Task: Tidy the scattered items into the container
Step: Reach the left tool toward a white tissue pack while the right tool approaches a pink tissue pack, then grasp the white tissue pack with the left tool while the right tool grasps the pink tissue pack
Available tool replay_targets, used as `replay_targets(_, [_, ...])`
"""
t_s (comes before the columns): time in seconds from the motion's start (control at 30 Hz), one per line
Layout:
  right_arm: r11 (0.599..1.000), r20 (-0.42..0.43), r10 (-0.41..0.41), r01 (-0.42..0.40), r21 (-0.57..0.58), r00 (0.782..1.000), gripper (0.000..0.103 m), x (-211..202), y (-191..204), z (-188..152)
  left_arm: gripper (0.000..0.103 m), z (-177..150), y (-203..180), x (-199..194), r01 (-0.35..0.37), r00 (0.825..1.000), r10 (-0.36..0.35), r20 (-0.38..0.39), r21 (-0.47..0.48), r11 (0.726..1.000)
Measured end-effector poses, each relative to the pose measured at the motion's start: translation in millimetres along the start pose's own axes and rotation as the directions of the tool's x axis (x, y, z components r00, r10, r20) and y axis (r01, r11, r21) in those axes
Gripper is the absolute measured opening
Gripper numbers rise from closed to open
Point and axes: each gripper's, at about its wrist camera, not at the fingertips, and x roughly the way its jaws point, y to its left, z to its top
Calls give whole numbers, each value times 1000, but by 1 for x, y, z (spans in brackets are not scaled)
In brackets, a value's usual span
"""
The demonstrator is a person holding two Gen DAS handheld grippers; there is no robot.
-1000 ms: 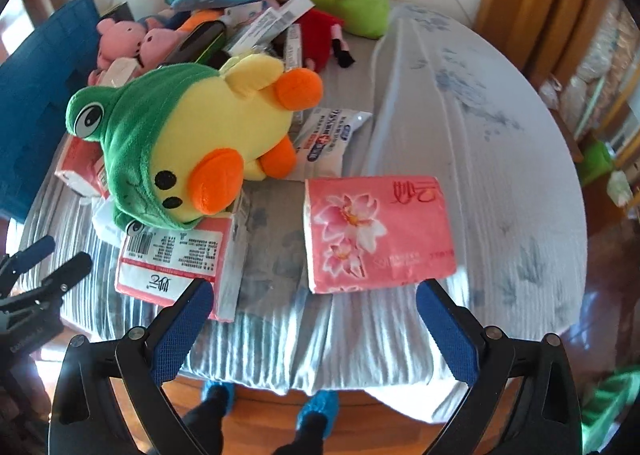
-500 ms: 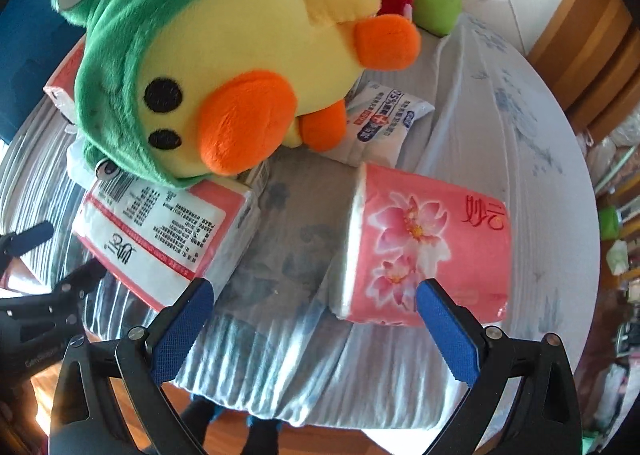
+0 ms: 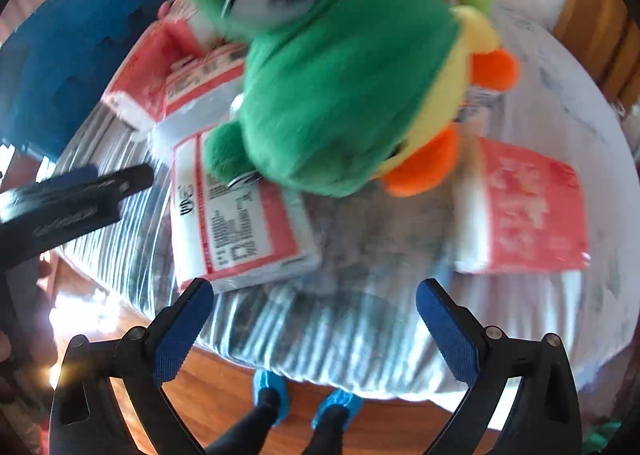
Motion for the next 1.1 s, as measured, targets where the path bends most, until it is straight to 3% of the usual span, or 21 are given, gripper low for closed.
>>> replay_targets(0.13, [992, 33, -99, 97, 76, 994, 103, -26, -46, -4, 82, -11, -39, -8, 85, 996, -85, -14, -3, 996])
replay_targets(0.27, [992, 23, -98, 96, 84, 995, 103, -31, -91, 3, 82, -20, -80, 5, 75, 997, -75, -33, 13, 997])
replay_targets(0.43, [998, 22, -64, 64, 18, 998, 103, -34, -128, 22, 83, -20, -103, 27, -37, 998, 33, -53, -81, 996])
replay_targets(0.53, [999, 27, -23, 24, -22, 999, 103, -38, -140, 39, 88, -23, -117, 30, -123, 992, 122, -17, -86, 989])
replay_targets(0.63, [999, 27, 26, -25, -48, 999, 103, -38, -146, 49, 99, -22, -119, 41, -155, 988, 153, -24, -117, 981])
replay_targets(0.73, [996, 8, 37, -36, -78, 999, 103, -31, -145, 53, 103, -19, -113, 60, -148, 988, 141, -67, -130, 980])
replay_targets(0.8, [996, -9, 22, -23, -91, 1000, 103, -23, -146, 54, 103, -20, -106, 64, -122, 991, 113, -74, -130, 984])
replay_targets(0.93, [995, -48, -31, 27, -92, 998, 103, -7, -159, 52, 101, -27, -94, 58, -142, 989, 137, -59, -94, 985])
replay_targets(1.03, [993, -57, 13, -19, -119, 998, 103, -8, -168, 44, 101, -38, -80, 51, -169, 985, 168, -40, -36, 985])
replay_targets(1.1, [981, -55, 1, -11, -193, 998, 103, -9, -165, 39, 101, -40, -73, 50, -153, 987, 152, -43, -22, 988])
